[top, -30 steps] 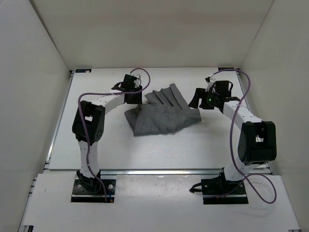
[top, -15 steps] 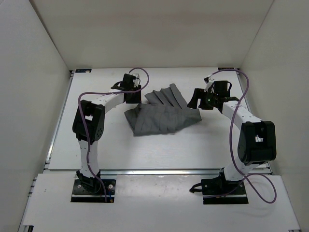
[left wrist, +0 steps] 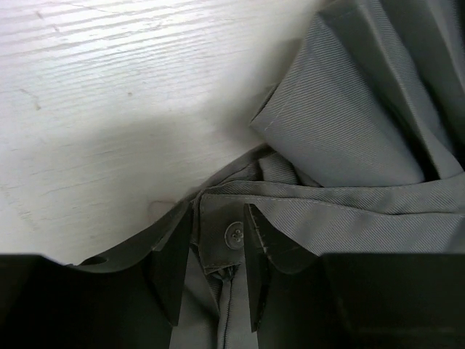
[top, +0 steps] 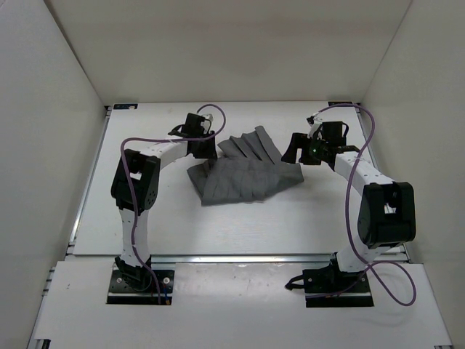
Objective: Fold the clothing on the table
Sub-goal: Flatten the skirt out
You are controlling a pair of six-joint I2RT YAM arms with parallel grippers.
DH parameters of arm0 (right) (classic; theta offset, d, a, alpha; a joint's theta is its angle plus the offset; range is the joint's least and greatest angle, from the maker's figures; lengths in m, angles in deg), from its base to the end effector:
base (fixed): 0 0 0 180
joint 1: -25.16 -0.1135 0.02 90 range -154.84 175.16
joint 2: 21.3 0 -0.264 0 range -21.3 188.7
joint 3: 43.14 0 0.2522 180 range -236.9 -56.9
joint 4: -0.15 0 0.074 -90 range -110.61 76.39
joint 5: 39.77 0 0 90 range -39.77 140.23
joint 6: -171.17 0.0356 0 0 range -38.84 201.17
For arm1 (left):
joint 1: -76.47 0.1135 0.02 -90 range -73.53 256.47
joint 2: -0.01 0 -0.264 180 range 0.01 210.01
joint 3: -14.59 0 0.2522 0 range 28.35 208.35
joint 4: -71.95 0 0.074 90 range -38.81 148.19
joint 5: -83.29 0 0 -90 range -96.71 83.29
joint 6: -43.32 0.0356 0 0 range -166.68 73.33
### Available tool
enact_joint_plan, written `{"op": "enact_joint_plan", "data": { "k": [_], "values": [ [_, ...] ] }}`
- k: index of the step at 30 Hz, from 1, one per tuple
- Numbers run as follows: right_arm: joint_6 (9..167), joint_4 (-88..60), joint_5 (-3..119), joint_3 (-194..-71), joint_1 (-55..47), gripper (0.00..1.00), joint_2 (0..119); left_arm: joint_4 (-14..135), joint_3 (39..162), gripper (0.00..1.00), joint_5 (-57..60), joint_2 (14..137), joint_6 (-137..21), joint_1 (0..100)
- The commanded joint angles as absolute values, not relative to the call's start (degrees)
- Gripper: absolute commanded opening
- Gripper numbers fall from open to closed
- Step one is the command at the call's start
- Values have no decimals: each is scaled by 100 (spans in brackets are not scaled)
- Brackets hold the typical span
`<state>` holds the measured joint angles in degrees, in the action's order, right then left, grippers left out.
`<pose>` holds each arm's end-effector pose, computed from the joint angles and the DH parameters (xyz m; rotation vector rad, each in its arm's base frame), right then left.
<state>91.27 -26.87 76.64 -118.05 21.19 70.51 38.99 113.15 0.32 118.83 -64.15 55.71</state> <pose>0.3440 0.0397 0.2306 -0.1070 2.3270 0.6605 0.4186 -0.1633 0.1699 0.1248 2.5390 -0.4242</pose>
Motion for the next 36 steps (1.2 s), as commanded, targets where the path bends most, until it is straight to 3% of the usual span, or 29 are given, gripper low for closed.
{"op": "enact_joint_plan", "data": {
  "k": [1, 17, 20, 25, 36],
  "values": [
    [9110, -2522, 7703, -11772, 2155, 75, 7046, 4009, 11351, 44, 611, 11646, -6478, 5581],
    [9145, -2513, 7747, -11719, 2182, 77, 7019, 3938, 10974, 54, 664, 11611, -6443, 5669],
    [9145, -2521, 7756, -11728, 2191, 77, 7028, 3833, 11009, 44, 849, 11637, -6425, 5652],
    [9171, -2539, 7738, -11710, 2217, 77, 7028, 4061, 10860, 0, 1104, 11532, -6635, 5669],
    [9065, -2021, 7404, -11333, 2506, 74, 7273, 3779, 10694, 0, 1342, 10426, -6662, 5766]
  ]
}}
